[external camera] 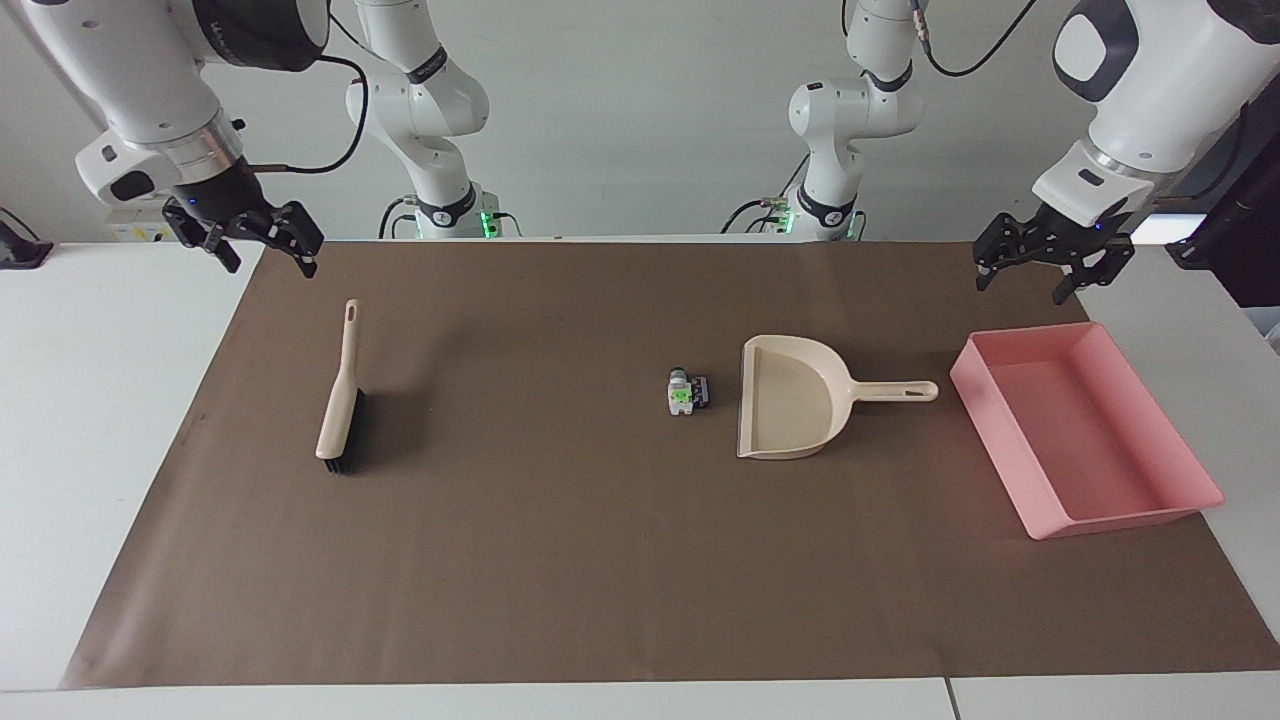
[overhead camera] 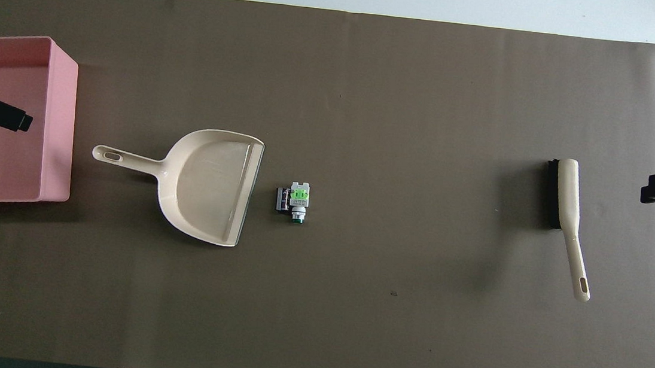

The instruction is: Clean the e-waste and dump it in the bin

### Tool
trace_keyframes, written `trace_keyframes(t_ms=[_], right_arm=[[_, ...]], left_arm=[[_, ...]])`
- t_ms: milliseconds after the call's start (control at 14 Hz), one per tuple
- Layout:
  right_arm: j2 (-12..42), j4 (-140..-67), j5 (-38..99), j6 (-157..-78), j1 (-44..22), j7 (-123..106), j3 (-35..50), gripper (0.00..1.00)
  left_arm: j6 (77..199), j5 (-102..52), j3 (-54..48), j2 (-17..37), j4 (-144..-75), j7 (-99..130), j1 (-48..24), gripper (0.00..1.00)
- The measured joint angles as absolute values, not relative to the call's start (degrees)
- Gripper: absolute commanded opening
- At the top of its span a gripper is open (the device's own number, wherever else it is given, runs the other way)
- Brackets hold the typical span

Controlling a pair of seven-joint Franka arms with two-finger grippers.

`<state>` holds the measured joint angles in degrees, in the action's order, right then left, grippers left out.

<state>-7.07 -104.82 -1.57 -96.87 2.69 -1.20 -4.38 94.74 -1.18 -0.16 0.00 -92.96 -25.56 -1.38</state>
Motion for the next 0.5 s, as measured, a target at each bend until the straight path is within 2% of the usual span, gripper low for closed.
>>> trace_keyframes(t_ms=[214, 500], right_arm=[[-10.98, -120.37, -1.57, -106.97, 4.35, -5.24, -4.58, 1.0], [-9.37, -133.47, -1.56, -121.07, 5.83, -8.99, -4.64, 1.0]], left_arm=[[100.21, -1.49, -0.25, -0.07, -95.54, -42.4, -1.74, 0.99], [110.4, -1.55, -0.41, -0.59, -102.92, -57.98, -7.06, 0.99]])
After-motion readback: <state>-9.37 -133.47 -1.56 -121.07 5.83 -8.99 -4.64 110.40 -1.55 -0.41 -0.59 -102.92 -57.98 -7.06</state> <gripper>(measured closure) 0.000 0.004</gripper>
